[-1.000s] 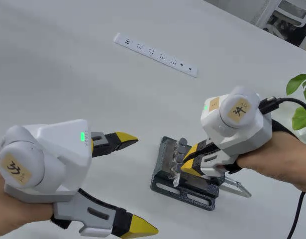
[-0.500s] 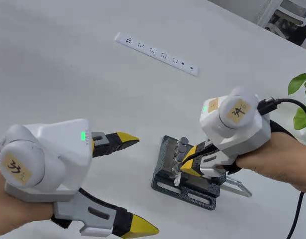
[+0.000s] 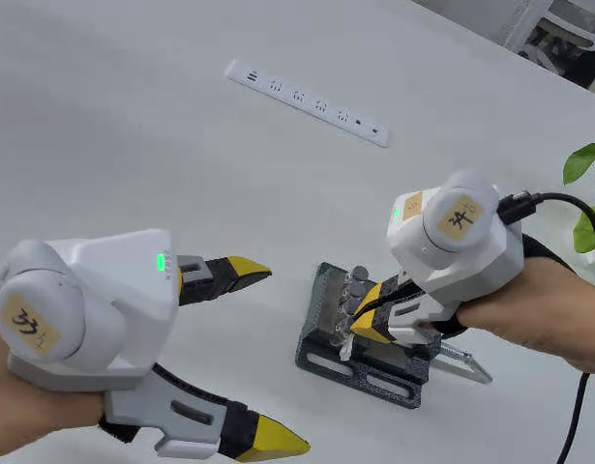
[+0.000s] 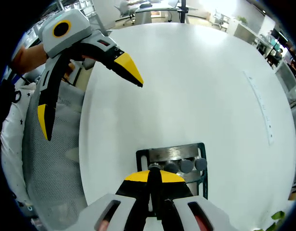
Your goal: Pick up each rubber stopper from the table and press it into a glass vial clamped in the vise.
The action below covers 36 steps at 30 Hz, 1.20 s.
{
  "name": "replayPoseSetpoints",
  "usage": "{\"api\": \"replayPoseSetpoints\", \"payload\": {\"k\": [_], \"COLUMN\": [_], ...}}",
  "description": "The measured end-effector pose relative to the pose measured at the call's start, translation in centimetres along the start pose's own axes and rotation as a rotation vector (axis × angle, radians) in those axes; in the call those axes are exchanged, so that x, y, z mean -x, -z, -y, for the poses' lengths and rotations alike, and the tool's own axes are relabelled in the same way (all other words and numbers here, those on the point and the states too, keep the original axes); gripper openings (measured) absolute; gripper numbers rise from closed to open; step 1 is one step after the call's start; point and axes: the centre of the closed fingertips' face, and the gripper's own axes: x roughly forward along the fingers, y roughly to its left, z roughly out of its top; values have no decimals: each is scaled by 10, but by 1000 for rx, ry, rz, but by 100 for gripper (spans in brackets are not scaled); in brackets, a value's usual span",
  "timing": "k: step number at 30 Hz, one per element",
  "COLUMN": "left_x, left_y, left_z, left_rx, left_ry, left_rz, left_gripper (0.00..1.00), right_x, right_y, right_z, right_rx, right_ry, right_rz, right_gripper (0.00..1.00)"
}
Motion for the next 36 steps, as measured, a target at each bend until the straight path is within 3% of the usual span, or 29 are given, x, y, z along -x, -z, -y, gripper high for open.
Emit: {"api": "replayPoseSetpoints", "payload": {"k": [6, 17, 36], "left_x": [0, -1, -2], "left_y": [1, -1, -4], "left_z": [-1, -3, -5], "left_rx": [3, 1, 1], "left_ry": [0, 0, -5], "left_rz": [-1, 7, 15], "left_gripper": [89, 88, 88], "right_x": [0, -3, -6], "right_y": [1, 1, 1], "right_z": [0, 0, 0], "right_rx": [6, 37, 43], "right_ry": [-3, -22, -29], "right_rz": [-7, -71, -113], "right_gripper": [1, 1, 1]}}
